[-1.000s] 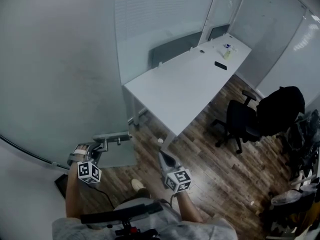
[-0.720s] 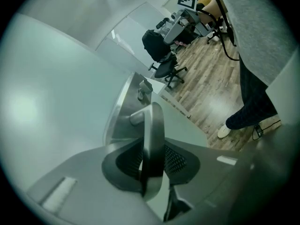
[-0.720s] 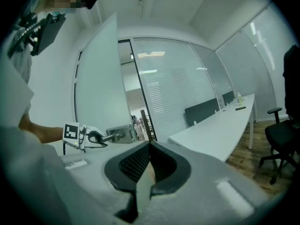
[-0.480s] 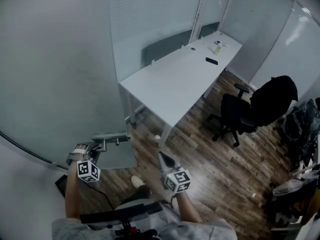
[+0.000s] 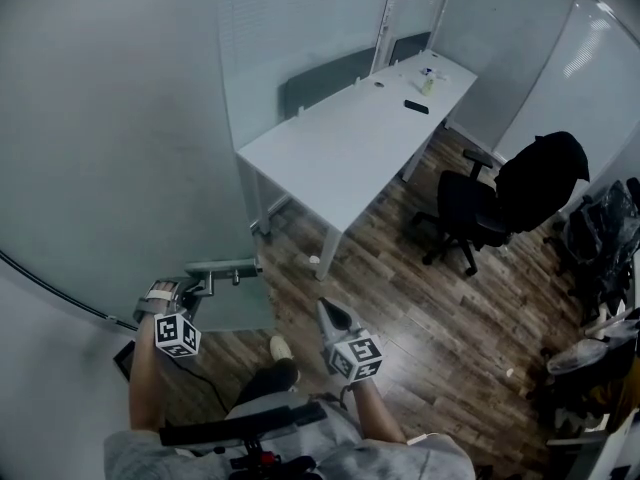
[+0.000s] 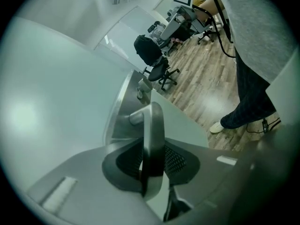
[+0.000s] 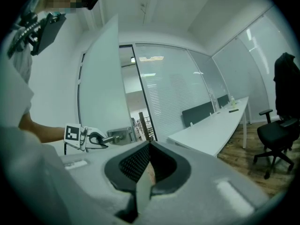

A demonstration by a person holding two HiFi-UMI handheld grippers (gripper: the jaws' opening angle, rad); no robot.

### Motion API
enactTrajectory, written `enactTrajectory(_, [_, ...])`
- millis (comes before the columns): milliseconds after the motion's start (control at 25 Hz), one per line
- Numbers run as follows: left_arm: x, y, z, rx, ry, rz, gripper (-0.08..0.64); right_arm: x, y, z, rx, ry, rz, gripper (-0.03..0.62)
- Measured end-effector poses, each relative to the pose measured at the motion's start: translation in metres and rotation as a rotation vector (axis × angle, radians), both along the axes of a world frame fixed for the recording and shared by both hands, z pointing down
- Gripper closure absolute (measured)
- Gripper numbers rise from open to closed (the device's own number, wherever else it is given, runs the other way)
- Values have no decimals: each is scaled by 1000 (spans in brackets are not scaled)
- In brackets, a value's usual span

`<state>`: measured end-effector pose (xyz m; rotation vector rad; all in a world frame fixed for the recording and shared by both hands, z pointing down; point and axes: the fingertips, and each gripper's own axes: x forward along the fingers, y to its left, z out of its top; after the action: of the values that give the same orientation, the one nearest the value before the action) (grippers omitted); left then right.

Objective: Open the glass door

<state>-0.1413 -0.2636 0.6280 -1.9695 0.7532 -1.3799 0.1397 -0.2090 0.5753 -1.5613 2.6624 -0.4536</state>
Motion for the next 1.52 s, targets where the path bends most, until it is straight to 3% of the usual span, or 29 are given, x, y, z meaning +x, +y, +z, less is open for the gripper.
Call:
enactTrajectory(880, [-2, 68, -2, 1, -33, 69, 469, -12, 67, -11, 4, 23, -25, 591])
enactTrajectory(1520, [-7, 129, -2, 3, -72, 136, 472, -28, 142, -9, -7, 12, 45, 591])
